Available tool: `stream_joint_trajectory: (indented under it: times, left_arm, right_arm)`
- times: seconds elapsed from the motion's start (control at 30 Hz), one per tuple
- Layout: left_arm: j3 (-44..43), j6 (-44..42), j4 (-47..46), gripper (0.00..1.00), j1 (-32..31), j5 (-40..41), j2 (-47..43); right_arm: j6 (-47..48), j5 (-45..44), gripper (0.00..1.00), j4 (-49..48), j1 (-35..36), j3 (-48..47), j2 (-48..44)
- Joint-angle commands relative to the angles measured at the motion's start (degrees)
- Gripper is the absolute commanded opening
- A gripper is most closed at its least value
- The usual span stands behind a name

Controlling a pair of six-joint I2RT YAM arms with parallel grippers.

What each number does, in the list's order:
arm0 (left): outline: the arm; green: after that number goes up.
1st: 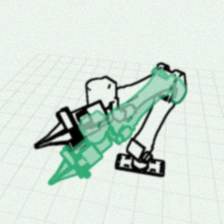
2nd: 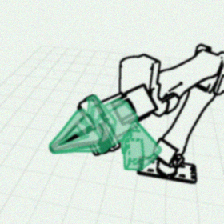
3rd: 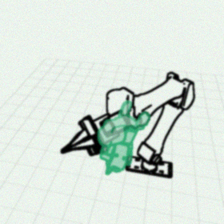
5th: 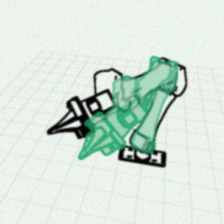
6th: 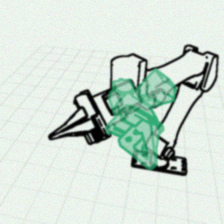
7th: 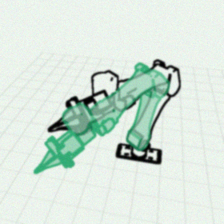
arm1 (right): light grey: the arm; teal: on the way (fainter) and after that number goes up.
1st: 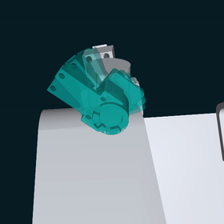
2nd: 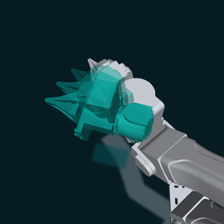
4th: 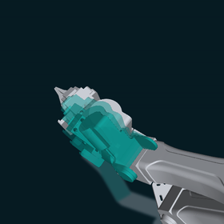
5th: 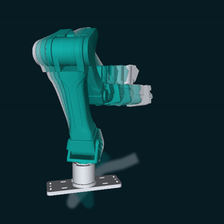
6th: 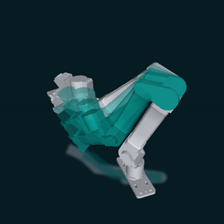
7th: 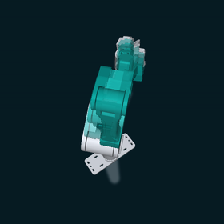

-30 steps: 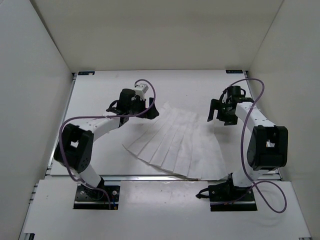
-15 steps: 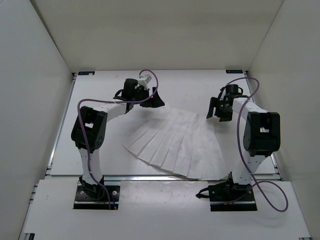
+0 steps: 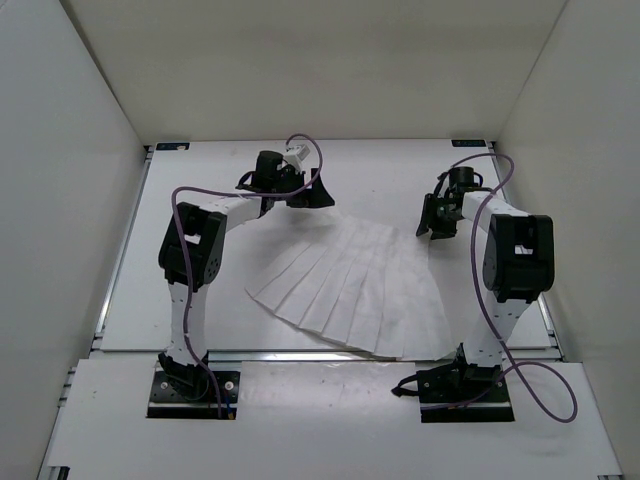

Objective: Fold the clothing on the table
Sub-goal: Flatten the skirt out

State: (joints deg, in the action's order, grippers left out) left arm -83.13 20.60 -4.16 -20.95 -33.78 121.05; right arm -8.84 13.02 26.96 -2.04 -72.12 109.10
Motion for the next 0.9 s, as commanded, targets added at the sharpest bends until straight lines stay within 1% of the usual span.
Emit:
stream_joint_trajectory:
  times: [0.0,0.07,0.1,0.13,0.17,0.2,0.23,0.3,0.33,0.43,0.47,0.53,0.63,0.7,0.8,0.87]
  left_arm:
    - [-3.61,-1.79,2.84,0.99,-0.14,-0.67,0.41]
    - [-4.4,-1.97,3.28,0.99,0.03,-0.5,1.46]
    - [-4.41,-2.49,3.72,0.98,-0.06,-0.58,1.46]
    - [-4.32,-2.49,3.9,0.99,0.47,-0.76,1.73]
    - [-3.88,-2.41,4.07,0.98,0.47,-1.2,1.99]
    - [-3.62,-2.49,3.81,0.99,0.73,-0.85,1.99]
    - [-3.44,-2.49,3.55,0.99,0.56,-0.94,2.17]
    - [-4.49,-3.19,3.81,0.99,0.82,-0.5,2.87]
    - [-4.93,-3.02,4.16,0.99,0.74,-0.5,3.48]
    - [-7.48,-2.94,4.16,0.98,-0.14,0.73,5.15]
    - [-8.18,-2.93,5.64,0.98,-0.06,0.73,5.94]
    - [-8.27,-3.11,5.57,0.99,-0.31,1.44,6.47]
    - [-8.01,-3.29,5.83,0.98,0.12,2.4,6.91]
    - [-7.57,-3.64,7.14,0.99,0.47,0.92,7.18]
    - [-5.56,-4.08,6.36,0.95,1.0,0.21,7.0]
    - [-4.67,-3.64,5.93,0.89,1.0,-0.76,7.09]
  right_arm:
    - [0.49,0.51,0.42,0.98,0.2,-1.19,0.41]
    - [0.32,0.26,0.42,0.72,0.9,-1.79,0.41]
    - [0.14,0.6,0.39,1.42,1.34,-2.41,0.85]
    - [-0.38,1.04,0.34,1.86,1.17,-2.76,1.64]
    - [-0.56,2.26,0.24,2.04,1.43,-2.85,1.38]
    - [-1.0,2.36,0.16,1.87,1.78,-3.03,1.99]
    - [-1.18,2.63,0.1,1.78,1.95,-2.77,1.56]
    - [-1.44,3.77,0.03,1.78,1.69,-2.94,1.64]
    - [-1.96,4.55,0.0,1.95,3.17,-3.2,1.64]
    - [-1.88,5.97,0.0,1.87,3.45,-3.29,1.03]
    - [-1.62,7.1,0.0,1.78,3.62,-3.12,-0.02]
    - [-1.18,9.48,0.0,1.26,3.63,-2.59,-0.81]
    - [-0.74,8.43,0.0,1.6,3.89,-3.2,-1.26]
    - [-0.74,8.08,0.0,2.39,3.63,-3.29,-0.9]
    - [0.14,7.82,0.0,3.1,3.27,-3.56,-0.64]
    - [0.4,8.43,0.0,2.92,2.84,-3.9,-1.16]
